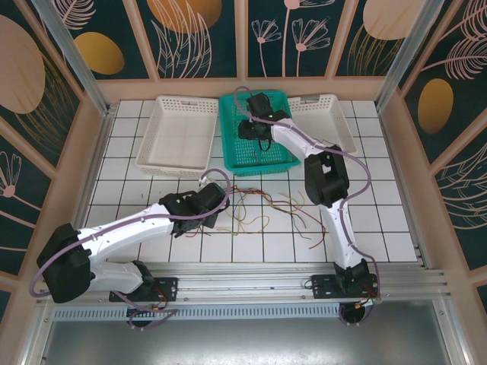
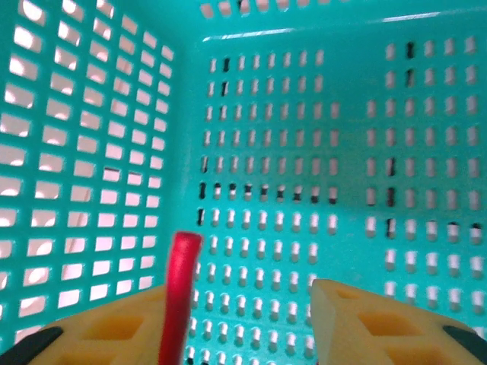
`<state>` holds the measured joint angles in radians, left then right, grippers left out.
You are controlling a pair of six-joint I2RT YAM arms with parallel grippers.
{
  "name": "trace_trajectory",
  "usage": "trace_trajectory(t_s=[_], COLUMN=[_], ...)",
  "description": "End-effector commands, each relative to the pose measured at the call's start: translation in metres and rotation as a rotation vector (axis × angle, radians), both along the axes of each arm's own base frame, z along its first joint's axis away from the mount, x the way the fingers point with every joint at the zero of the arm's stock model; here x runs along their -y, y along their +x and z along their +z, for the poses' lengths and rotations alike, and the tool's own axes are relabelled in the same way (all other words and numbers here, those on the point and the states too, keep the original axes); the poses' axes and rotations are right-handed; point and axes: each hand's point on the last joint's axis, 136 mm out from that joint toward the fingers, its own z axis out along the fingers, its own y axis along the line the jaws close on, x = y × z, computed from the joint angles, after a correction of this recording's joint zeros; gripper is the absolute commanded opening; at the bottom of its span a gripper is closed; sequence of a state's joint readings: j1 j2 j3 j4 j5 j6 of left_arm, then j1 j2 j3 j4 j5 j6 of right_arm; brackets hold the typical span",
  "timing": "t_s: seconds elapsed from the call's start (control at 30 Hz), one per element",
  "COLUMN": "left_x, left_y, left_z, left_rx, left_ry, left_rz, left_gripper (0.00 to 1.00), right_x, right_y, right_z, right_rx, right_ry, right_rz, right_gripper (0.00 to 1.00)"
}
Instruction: Untangle the cables
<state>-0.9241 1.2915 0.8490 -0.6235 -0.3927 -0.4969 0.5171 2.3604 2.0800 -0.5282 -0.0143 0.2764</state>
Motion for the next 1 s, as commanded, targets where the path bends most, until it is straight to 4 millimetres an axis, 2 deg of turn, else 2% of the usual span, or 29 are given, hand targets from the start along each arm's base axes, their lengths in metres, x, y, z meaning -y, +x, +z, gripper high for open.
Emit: trace_trajectory(t_s=[0.0, 0.07, 0.1, 0.27, 0.43, 0.67, 0.97], left_x=[0.001, 0.001, 0.001, 0.001, 0.001, 0.001, 0.001], left_y=[-0.002, -0.002, -0.002, -0.002, -0.002, -0.002, -0.002], left_z=[-0.004, -0.004, -0.003, -0.003, -0.003, -0.004, -0.004], left_rx=[-0.001, -0.002, -0.001, 0.000, -0.001, -0.002, 0.000], left_ry=[0.016, 0.017, 0.017, 0.016, 0.016, 0.018, 0.019], left_rz=[-0.021, -0.021, -0.021, -0.021, -0.021, -0.020, -0.019], left_gripper=[0.00, 0.00, 0.00, 0.00, 0.00, 0.00, 0.00], right_x=[0.012, 0.021, 0.017, 0.028, 0.018, -0.002, -0.022], right_y=[0.003, 0.007, 0.004, 0.004, -0.007, -0.029, -0.062], right_z=[0.062, 0.075, 0.082, 0.117, 0.148, 0.197, 0.257], right_rx=[0.117, 0.164, 0.188, 0.279, 0.346, 0.424, 0.439], right_ry=[-0.071, -0.145, -0.180, -0.337, -0.386, -0.313, -0.051], right_rz=[-0.039, -0.066, -0.061, -0.104, -0.055, 0.000, 0.098], right_gripper=[0.50, 0.54, 0.55, 0.61, 0.64, 0.68, 0.70])
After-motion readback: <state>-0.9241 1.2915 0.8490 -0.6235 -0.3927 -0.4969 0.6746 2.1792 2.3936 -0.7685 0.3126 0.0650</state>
